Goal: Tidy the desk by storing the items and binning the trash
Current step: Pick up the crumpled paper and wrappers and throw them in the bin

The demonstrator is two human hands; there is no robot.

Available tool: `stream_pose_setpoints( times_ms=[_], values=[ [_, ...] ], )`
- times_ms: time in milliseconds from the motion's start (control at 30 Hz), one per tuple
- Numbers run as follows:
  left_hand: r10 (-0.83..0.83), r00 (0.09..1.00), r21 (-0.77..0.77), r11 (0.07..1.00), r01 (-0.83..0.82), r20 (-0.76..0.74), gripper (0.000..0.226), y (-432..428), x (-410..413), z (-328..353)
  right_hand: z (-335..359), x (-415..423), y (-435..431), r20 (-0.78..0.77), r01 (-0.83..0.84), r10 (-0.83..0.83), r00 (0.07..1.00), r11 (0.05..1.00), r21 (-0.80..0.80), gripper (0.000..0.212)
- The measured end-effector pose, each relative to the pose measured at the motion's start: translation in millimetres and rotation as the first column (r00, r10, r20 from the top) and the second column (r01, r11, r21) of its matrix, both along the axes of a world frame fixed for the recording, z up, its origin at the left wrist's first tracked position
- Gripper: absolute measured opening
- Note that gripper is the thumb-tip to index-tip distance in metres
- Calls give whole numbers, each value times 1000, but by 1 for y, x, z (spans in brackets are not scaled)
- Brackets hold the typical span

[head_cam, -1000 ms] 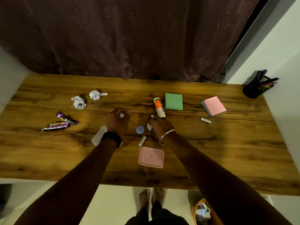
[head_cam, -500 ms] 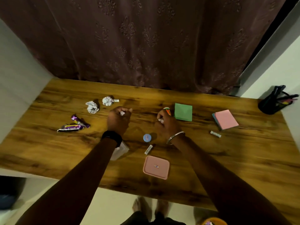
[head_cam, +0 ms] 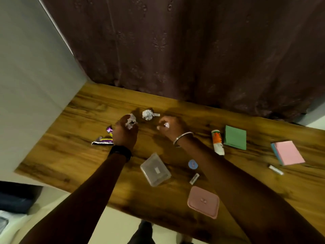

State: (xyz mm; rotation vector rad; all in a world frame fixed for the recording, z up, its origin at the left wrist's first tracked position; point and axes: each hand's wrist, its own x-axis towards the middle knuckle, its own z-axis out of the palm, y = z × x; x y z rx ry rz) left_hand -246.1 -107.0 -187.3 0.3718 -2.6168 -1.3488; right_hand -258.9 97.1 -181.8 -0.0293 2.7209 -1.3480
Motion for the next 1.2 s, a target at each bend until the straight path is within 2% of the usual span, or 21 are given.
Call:
stream_pose_setpoints(
  times_ms=[67,100,200,333,400,500,567,667,800,867,900,967,1033,1067,1100,1167,1200],
  values=[
    [-64,996,-136,988,72,63,64,-16,-17,-3,-3,-21,-20,-34,-38,42,999,995,90,47],
    [-100,985,-156,980,122,143,73,-22,-26,-4,-4,-32,-28,-61,-51,62,996,983,174,54],
    [-213,925,-218,932,289,314,80,-40,-52,-17,-15,-66,-51,-122,-92,145,982,928,361,63],
    [-326,860,-365,803,471,392,68,-47,-79,-28,-33,-91,-71,-49,-207,263,963,849,487,54],
    [-380,808,-401,722,563,451,66,-54,-93,-42,-41,-96,-75,-8,-224,267,964,825,520,45],
    [-415,781,-415,677,608,467,61,-64,-112,-71,-45,-94,-79,-18,-216,264,964,824,524,37],
    [-454,774,-393,678,621,441,56,-66,-111,-64,-48,-94,-80,-46,-194,248,968,850,490,37],
    [-498,767,-374,675,636,405,63,-65,-108,-52,-51,-95,-84,-90,-134,188,978,897,421,35],
    [-535,803,-297,747,594,260,47,-67,-109,-34,-52,-96,-89,-101,6,13,995,983,181,36],
    [-533,830,-284,781,557,163,51,-76,-111,-26,-51,-95,-94,-71,62,-58,996,996,62,32],
    [-503,855,-264,813,519,128,48,-84,-111,-23,-49,-93,-97,-44,84,-84,995,996,-5,28],
    [-443,891,-210,866,454,100,23,-109,-110,-21,-45,-90,-103,26,114,-111,994,980,-162,17],
    [-321,938,-67,941,331,128,28,-131,-105,-12,-41,-86,-112,91,115,-93,991,955,-274,13],
    [-288,946,-68,951,300,149,27,-138,-98,-2,-40,-84,-118,126,105,-71,989,952,-288,15],
    [-247,963,-65,965,255,108,25,-143,-90,5,-38,-81,-124,166,91,-46,985,958,-272,19],
    [-210,969,27,978,208,128,18,-151,-70,13,-37,-77,-139,231,44,-5,973,986,-163,27],
    [-208,966,26,978,206,152,16,-155,-61,15,-37,-75,-146,241,11,11,970,996,-87,29]
  ],
)
